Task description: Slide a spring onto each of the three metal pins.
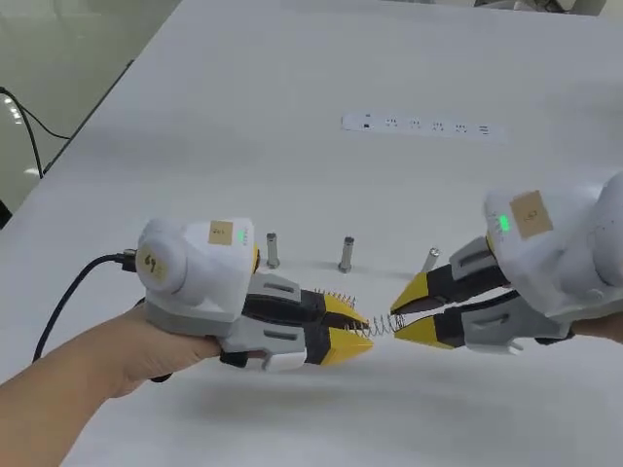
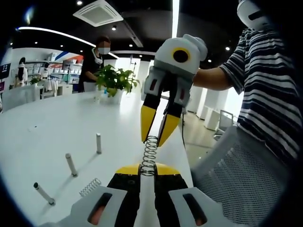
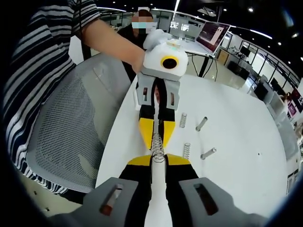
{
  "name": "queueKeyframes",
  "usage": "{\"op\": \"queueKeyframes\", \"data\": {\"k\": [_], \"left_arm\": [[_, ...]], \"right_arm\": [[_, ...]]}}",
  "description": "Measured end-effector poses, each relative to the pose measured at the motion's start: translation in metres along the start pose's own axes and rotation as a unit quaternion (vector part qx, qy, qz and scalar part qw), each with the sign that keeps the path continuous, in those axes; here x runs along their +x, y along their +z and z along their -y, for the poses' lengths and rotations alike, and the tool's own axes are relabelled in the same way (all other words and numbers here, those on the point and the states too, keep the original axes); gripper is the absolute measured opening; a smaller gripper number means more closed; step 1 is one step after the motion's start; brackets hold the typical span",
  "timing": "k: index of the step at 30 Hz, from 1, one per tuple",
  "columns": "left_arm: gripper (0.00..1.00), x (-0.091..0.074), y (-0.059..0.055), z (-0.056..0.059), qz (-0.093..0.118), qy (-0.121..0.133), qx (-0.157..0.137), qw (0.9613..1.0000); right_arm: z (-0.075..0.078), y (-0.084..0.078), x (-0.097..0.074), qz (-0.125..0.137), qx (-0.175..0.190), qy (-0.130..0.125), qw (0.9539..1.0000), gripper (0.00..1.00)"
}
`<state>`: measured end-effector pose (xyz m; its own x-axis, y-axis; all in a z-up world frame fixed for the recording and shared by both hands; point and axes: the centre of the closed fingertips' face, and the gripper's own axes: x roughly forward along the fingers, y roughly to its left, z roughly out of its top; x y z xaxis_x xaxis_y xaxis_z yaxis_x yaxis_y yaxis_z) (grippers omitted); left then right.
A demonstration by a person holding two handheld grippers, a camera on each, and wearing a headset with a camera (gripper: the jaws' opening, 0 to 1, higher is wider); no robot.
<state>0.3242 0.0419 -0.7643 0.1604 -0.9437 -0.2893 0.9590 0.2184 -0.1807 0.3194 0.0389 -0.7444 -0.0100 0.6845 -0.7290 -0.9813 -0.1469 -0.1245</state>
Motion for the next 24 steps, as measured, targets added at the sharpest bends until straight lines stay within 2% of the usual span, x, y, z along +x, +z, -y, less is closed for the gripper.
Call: {"op": "queueKeyframes", "data": {"k": [15,24], "left_arm": [[0.03,0.003,0.000,-0.001,-0.002,0.004,0.007,1.0000],[0.03,0.009,0.002,0.000,0.001,0.004,0.011,0.9999]], "right_arm": [[0.001,0.026,0.002,0.073,0.033,-0.008,0.9967,0.07],[0.001,0.037,0.005,0.099,0.031,-0.019,0.9944,0.07]]}}
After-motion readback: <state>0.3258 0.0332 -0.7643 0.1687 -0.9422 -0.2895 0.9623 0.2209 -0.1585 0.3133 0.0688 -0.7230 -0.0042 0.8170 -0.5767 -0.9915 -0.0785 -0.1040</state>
